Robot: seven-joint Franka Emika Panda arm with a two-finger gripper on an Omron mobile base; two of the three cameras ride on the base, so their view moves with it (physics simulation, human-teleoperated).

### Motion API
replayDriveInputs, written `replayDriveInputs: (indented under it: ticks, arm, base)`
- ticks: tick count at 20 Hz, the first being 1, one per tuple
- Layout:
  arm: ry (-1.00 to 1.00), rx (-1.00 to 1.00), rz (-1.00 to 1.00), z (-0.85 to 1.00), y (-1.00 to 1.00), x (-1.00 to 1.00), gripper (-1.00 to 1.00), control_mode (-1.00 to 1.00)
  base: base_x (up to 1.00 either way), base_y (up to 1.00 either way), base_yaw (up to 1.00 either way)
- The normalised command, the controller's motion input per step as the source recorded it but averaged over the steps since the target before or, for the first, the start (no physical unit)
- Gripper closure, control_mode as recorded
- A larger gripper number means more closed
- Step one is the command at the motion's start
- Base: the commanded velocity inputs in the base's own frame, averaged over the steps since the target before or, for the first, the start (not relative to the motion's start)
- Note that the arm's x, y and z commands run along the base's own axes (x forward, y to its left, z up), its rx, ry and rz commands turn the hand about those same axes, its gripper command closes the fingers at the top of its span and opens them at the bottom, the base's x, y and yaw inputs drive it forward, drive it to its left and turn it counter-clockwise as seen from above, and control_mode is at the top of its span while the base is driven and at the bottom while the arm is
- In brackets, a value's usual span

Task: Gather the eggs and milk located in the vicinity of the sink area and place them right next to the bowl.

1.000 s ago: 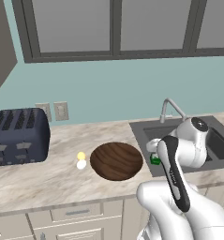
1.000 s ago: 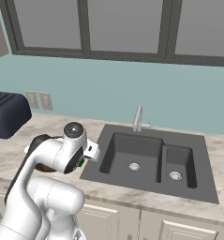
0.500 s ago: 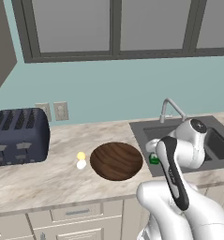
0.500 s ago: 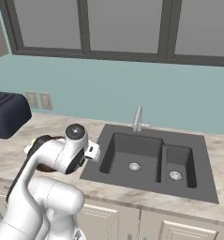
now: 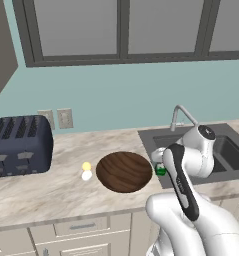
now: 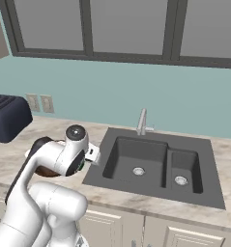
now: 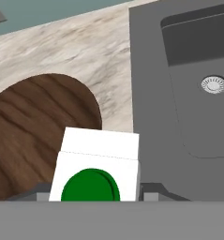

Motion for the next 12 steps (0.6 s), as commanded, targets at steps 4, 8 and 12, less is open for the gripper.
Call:
replayDriveInputs:
  ticks: [4, 8, 12]
  arm:
    - [0.0, 0.0, 0.0, -0.33, 0.18, 0.03, 1.0, -1.0]
    - [0.0, 0.0, 0.0, -0.45, 0.15, 0.01, 1.0, -1.0]
    - [-0.02, 0.0, 0.0, -0.62, 0.11, 0.01, 1.0, -1.0]
  base:
    - [0.0, 0.0, 0.0]
    - [0.0, 0.0, 0.0]
    - [0.0, 0.0, 0.0]
